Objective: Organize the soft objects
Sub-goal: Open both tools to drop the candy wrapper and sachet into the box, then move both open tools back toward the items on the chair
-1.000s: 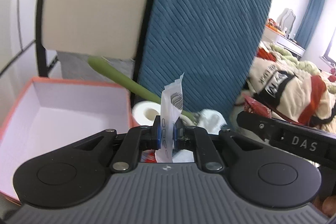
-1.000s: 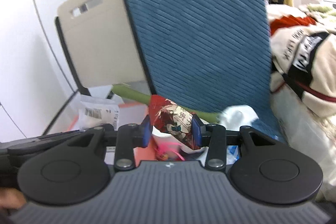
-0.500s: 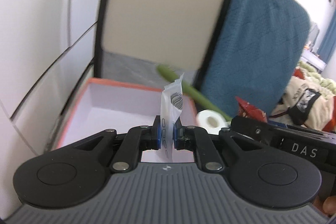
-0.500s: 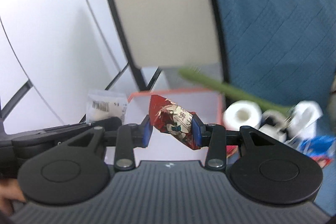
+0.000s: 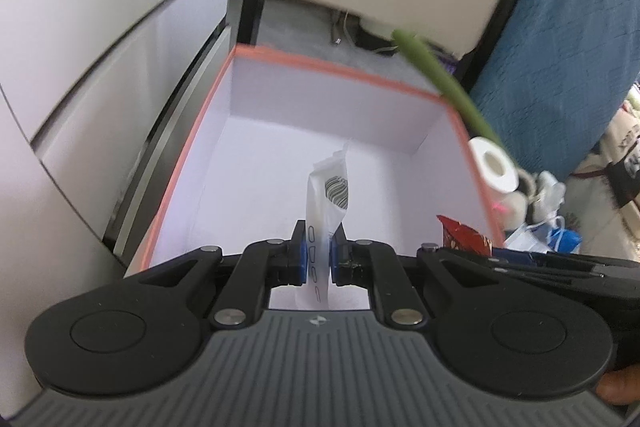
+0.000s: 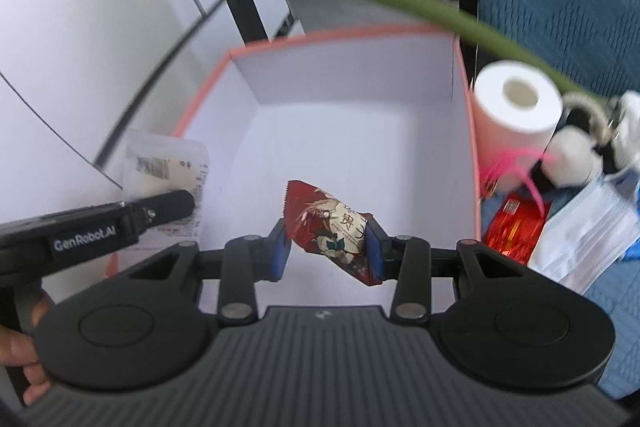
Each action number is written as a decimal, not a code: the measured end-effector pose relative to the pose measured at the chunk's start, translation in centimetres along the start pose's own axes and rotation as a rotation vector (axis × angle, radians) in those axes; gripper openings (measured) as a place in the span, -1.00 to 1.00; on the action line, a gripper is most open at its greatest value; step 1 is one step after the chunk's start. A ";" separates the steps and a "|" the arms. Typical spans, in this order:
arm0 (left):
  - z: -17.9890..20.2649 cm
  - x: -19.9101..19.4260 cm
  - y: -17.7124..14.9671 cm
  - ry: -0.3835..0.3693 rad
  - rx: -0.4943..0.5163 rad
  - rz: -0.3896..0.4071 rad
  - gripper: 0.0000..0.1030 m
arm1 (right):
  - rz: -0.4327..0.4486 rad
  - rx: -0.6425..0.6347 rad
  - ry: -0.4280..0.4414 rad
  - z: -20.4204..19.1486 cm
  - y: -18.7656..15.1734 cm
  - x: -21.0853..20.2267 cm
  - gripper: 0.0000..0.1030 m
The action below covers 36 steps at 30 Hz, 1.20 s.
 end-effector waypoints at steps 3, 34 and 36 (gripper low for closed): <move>-0.9 0.9 -0.4 0.007 -0.016 -0.031 -0.76 | -0.032 0.005 0.003 -0.1 -0.3 1.3 -0.17; 8.4 -7.9 -2.4 -0.069 0.082 0.238 -0.03 | 0.374 -0.018 -0.099 3.4 0.5 -13.3 0.21; 9.3 -8.2 -3.1 -0.083 0.090 0.240 -0.03 | 0.385 -0.013 -0.106 4.0 -0.2 -14.1 0.21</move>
Point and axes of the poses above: each gripper's, at about its wrist camera, not at the fingertips, and x roughly the way its jaws point, z to its right, y to its top, the point moved 4 cm from there along x, roughly the way its jaws point, and after that the axes turned 13 degrees about -x, right-handed, at the moved point
